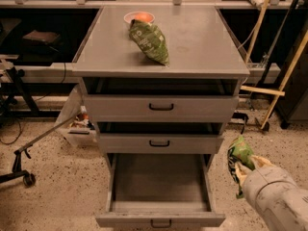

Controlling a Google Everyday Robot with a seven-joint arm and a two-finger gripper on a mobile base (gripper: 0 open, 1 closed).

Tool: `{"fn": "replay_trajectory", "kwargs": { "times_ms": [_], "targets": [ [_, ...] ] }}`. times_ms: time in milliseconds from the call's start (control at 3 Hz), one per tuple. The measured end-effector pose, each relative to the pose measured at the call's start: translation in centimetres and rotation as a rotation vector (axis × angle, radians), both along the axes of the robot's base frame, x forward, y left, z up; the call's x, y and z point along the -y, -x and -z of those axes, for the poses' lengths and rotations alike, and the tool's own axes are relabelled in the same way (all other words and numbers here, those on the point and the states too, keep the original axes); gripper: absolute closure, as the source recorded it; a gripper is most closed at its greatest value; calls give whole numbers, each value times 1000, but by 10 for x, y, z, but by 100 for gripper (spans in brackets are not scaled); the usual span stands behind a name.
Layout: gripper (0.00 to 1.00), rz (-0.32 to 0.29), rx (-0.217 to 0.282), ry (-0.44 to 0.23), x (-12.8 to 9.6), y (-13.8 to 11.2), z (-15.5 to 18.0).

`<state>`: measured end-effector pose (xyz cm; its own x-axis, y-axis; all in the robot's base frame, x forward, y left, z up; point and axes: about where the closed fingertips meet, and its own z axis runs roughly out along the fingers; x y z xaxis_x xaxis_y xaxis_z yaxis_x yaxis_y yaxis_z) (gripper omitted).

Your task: Pick green rice chip bag from bottom drawer and place on counter

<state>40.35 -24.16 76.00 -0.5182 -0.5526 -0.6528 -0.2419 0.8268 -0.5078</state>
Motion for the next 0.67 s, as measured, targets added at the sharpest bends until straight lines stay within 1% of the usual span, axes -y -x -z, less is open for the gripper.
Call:
{"fn": "replay_trajectory", "kwargs": {
  "times_ms": [333,667],
  "targets": [
    [100,-49,16,-17,-17,-2,-11],
    [100,-229,118,-75,-106,-12,-79]
  ]
}}
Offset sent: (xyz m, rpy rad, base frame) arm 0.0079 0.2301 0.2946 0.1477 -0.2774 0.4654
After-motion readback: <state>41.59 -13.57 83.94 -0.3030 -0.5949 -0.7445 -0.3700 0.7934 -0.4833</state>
